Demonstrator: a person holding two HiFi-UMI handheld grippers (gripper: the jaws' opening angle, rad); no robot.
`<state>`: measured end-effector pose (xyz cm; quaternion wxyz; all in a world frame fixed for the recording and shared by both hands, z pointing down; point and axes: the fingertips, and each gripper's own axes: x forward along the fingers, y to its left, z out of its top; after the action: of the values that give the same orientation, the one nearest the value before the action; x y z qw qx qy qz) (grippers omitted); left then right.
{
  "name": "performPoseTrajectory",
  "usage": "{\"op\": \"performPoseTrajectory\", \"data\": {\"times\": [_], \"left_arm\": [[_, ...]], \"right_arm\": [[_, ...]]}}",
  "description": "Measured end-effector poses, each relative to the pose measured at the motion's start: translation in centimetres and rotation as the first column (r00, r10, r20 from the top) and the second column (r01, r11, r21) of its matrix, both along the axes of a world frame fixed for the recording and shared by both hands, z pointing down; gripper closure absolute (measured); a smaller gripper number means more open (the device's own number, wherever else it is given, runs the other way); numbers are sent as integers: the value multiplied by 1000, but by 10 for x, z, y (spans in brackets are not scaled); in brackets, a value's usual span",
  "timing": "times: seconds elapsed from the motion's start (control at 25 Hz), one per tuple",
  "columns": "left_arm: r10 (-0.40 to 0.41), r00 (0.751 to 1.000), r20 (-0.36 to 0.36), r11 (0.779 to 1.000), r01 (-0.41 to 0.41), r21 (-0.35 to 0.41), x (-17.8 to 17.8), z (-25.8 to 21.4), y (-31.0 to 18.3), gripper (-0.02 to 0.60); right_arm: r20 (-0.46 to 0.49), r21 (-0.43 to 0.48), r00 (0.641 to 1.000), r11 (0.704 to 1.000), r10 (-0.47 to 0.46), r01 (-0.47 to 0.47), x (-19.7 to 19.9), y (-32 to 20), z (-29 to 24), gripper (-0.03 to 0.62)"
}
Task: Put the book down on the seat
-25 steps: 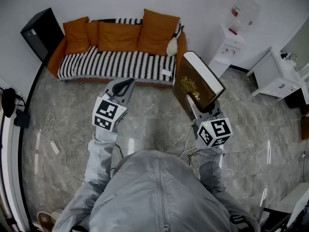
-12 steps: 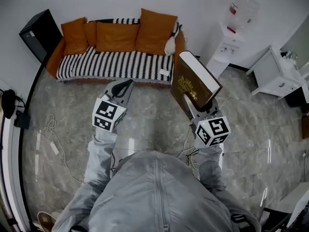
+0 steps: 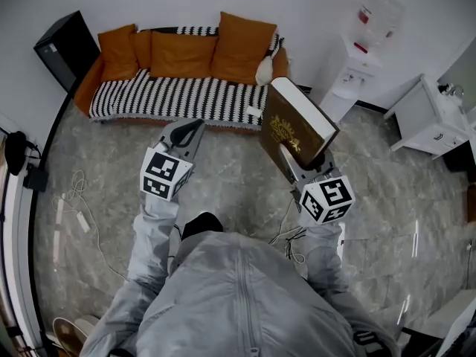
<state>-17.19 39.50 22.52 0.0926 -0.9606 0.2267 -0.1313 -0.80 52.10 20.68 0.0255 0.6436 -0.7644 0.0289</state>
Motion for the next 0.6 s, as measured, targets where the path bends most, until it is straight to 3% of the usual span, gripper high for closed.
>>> {"op": "performPoseTrajectory", "data": {"times": [0.36, 0.6], "left_arm": [[-20, 1000, 4, 999, 20, -26, 17, 15, -37, 554], [-27, 1000, 11, 999, 27, -33, 31, 29, -101, 554]], "right_arm": [[24, -28, 1000, 1000, -1, 1, 22, -38, 15, 365], [20, -34, 1000, 999, 6, -5, 38, -96, 25, 365]]}}
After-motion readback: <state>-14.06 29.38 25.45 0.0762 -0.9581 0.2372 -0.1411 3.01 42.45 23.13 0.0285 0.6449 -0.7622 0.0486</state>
